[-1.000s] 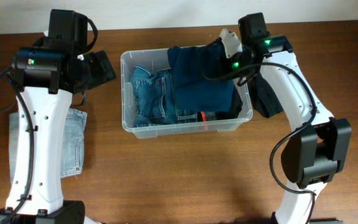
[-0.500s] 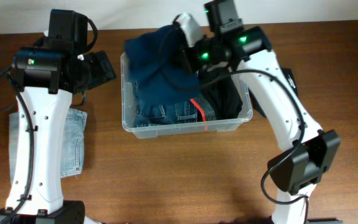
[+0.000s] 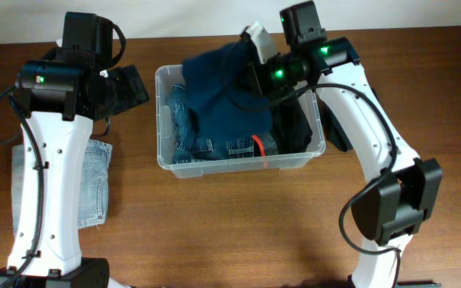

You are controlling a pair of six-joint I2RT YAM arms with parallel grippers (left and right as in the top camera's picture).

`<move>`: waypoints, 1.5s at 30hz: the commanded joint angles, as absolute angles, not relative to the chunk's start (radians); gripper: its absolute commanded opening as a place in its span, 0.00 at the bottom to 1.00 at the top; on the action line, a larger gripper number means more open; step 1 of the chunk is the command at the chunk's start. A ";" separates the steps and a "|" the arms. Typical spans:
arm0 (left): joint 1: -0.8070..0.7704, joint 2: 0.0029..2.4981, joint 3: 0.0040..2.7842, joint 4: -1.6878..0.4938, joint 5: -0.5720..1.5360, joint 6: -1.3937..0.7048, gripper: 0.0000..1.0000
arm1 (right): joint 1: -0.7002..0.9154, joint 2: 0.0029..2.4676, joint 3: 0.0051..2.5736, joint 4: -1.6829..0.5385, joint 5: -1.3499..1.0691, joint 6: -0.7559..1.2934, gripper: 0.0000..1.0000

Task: Pack container
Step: 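Release and press the teal-blue garment flat with the right gripper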

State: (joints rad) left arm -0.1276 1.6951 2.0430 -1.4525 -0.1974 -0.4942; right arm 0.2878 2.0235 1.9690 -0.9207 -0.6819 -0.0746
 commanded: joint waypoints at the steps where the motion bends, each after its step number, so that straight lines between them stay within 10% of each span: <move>1: -0.123 1.699 2.041 -1.452 -0.198 -0.485 0.99 | 0.261 2.056 1.909 -0.889 -0.725 -0.075 0.04; 11: -0.123 1.699 2.041 -1.452 -0.198 -0.484 0.99 | 0.161 2.085 1.875 -0.936 -0.390 -0.079 0.04; 16: -0.123 1.699 2.041 -1.452 -0.198 -0.484 0.99 | 0.151 2.085 1.872 -0.935 -0.349 -0.128 0.48; 21: -0.123 1.699 2.041 -1.452 -0.198 -0.484 0.99 | 0.150 2.085 1.872 -0.928 -0.183 -0.128 0.64; 38: -0.123 1.699 2.041 -1.452 -0.198 -0.484 0.99 | 0.173 2.037 2.047 -1.042 -0.208 -0.123 0.63; 45: -0.123 1.699 2.041 -1.452 -0.198 -0.484 0.99 | 0.278 2.027 2.067 -1.057 -0.231 -0.119 0.08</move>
State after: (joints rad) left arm -0.1276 1.6951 2.0430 -1.4525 -0.1974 -0.4942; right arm 0.2173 2.0548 2.0464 -1.0531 -0.2047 -0.1184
